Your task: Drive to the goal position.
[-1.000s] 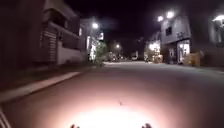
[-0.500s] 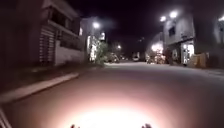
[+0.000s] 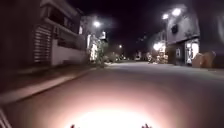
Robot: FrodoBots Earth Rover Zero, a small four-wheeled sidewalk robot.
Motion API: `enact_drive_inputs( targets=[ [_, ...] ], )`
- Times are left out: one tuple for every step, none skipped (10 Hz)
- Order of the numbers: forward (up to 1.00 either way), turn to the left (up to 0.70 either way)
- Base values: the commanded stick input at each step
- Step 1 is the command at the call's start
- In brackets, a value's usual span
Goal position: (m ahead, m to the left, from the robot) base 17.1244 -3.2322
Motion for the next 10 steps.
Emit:
enact_drive_inputs(
  targets=[
    [0.85, 0.00],
    [0.85, 0.00],
    [0.85, 0.00],
    [0.85, 0.00],
    [0.85, -0.02],
    [0.85, -0.03],
    [0.85, 0.00],
    [0.85, 0.00],
    [0.85, 0.00],
    [0.85, 0.00]
  ],
)
